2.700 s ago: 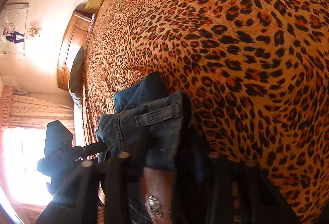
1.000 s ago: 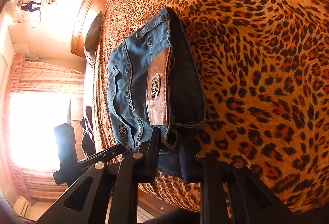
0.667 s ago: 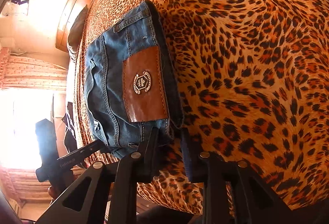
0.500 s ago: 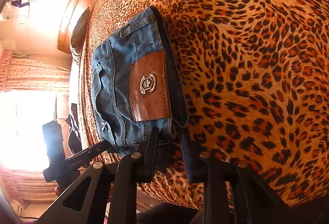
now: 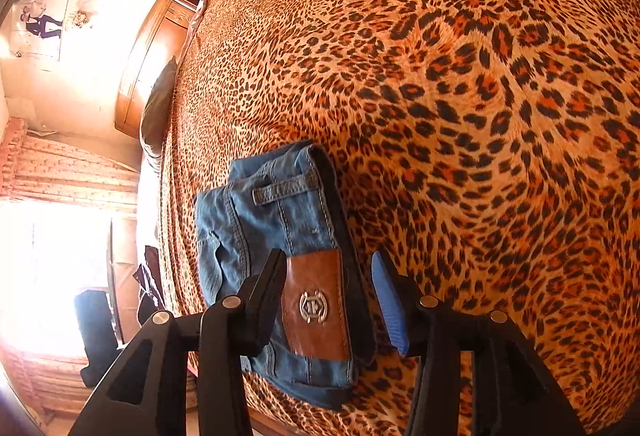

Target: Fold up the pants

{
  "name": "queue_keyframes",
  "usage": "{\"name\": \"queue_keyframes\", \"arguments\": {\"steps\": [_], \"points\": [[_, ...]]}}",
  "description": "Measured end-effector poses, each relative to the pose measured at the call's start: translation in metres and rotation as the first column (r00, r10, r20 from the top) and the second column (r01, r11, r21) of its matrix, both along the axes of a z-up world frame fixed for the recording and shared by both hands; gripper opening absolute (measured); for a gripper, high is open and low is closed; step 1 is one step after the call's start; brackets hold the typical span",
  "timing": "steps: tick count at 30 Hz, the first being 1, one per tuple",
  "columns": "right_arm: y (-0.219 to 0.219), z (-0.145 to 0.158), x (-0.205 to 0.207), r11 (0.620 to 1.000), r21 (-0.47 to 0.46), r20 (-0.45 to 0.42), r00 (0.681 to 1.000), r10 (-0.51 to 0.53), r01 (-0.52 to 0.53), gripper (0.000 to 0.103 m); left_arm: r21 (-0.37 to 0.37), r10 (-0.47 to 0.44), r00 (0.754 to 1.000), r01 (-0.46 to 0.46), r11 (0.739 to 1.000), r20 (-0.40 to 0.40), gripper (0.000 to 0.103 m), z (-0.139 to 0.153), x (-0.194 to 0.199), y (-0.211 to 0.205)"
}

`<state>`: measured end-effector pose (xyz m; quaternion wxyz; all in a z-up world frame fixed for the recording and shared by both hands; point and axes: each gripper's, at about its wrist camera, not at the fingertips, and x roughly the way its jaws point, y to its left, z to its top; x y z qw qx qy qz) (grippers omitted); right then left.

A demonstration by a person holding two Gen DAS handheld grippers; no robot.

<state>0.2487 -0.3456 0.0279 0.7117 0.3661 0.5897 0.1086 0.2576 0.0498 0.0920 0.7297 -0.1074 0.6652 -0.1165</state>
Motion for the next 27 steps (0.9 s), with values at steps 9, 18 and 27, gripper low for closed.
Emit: {"name": "queue_keyframes", "arguments": {"steps": [9,18,27], "points": [[0.031,-0.024,0.055,1.0,0.02,-0.017,1.0,-0.004,0.004,0.048,0.202,-0.03,0.997,0.014,0.979,0.076,0.075,-0.006,0.078,-0.05],[0.05,-0.039,0.063,0.999,0.017,-0.04,0.998,0.052,-0.051,0.048,0.219,-0.048,0.996,0.029,0.975,0.08,0.075,-0.012,0.079,-0.06],[0.055,-0.04,0.064,0.999,0.021,-0.05,0.998,0.044,-0.043,0.048,0.212,-0.046,0.997,0.03,0.977,0.068,0.075,-0.019,0.087,-0.06]]}}
